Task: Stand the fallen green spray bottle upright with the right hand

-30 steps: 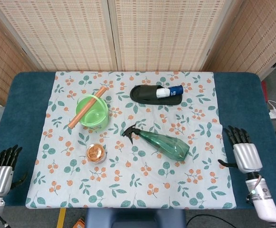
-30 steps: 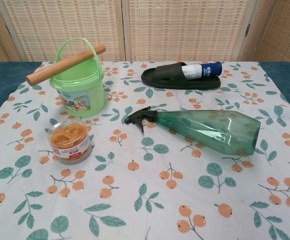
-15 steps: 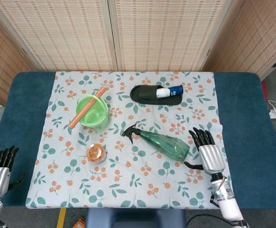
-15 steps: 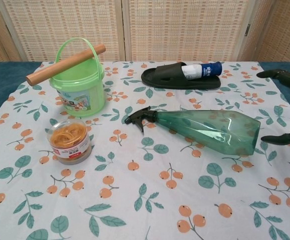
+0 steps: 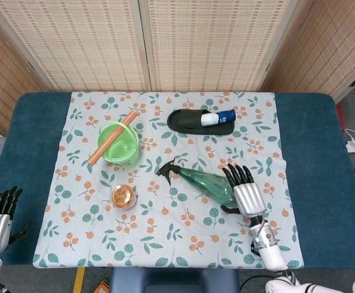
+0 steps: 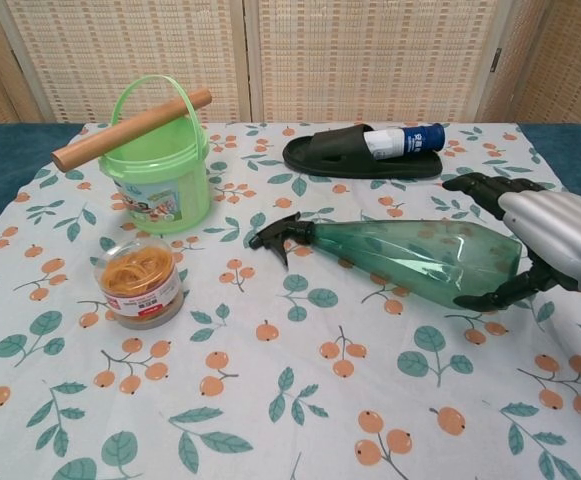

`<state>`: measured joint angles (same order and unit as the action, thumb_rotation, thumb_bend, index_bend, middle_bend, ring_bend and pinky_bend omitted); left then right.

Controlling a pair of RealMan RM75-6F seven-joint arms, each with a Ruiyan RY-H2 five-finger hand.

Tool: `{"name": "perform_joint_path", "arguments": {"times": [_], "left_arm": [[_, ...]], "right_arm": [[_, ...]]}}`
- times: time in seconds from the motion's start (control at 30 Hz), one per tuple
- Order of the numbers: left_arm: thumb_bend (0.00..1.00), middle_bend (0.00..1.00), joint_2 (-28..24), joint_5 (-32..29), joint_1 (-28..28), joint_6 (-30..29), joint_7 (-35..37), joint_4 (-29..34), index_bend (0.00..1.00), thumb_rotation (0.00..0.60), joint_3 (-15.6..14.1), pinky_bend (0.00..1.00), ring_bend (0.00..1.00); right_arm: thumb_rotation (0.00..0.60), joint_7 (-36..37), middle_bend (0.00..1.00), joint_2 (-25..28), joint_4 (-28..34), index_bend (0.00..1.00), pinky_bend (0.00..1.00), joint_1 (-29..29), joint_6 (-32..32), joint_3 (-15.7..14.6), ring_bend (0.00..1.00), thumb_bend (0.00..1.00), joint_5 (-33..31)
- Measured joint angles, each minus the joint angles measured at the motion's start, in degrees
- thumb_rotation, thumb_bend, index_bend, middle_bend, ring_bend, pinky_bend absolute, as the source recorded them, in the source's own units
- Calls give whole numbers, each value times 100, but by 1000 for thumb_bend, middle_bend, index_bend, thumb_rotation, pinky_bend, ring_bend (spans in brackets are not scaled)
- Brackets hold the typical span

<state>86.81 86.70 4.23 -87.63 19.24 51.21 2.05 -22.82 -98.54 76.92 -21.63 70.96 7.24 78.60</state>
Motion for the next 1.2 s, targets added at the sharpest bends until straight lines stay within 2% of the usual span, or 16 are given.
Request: {"name": "perform_joint_path", "arguments": {"times": [0.27,0.6,1.1,1.2], "left_arm": [[292,0,-14,49,-7,-19,46,5,0,600,-36,0,0],[290,0,-2,92,-6,-3,83,-48,0,600,-84,0,0],[291,0,-4,59,7,57,158,-94,0,600,-70,0,0],[291,0,-8,52,9,66,175,-97,0,600,-67,0,0]], "right_arm": [[600,-41,0,197,-484,0,0,-97,19,4,0,0,119],[600,168,0,368,-1000,0,0,-387,-256,220,0,0,47],[600,65,0,-41,-2232,0,0,-912,-666,465,0,0,-206],[600,-2,0,-8,-2235,0,0,-939,-689,500,0,0,-267]]}}
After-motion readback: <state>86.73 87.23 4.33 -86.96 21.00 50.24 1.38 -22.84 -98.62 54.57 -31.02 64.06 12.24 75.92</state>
